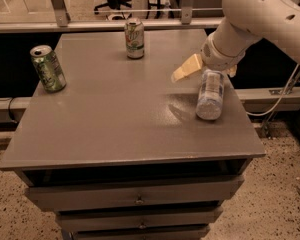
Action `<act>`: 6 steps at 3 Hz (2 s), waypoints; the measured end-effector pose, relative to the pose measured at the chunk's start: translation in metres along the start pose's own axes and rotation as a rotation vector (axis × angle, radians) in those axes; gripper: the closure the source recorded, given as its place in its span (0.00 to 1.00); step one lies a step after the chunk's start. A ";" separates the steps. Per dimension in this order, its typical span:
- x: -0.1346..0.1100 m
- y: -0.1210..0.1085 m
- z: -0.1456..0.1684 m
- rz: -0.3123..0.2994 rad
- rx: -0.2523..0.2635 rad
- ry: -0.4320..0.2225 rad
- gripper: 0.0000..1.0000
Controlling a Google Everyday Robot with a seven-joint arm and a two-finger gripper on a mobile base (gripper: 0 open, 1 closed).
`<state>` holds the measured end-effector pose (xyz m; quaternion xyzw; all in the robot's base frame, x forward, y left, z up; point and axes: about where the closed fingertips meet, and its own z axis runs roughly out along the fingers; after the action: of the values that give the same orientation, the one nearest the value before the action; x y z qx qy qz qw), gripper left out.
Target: Place blue plastic bottle upright
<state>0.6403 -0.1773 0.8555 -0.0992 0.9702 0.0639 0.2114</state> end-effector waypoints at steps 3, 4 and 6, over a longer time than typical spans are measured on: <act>-0.020 0.002 -0.003 0.010 0.074 0.000 0.61; -0.040 0.023 -0.022 -0.078 0.019 -0.080 0.85; -0.089 0.073 -0.070 -0.258 -0.262 -0.392 1.00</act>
Offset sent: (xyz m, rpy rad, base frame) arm 0.0176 -0.0041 0.0082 -0.0804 0.0052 -0.0777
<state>0.6758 -0.1035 0.9625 -0.2342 0.8736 0.1795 0.3871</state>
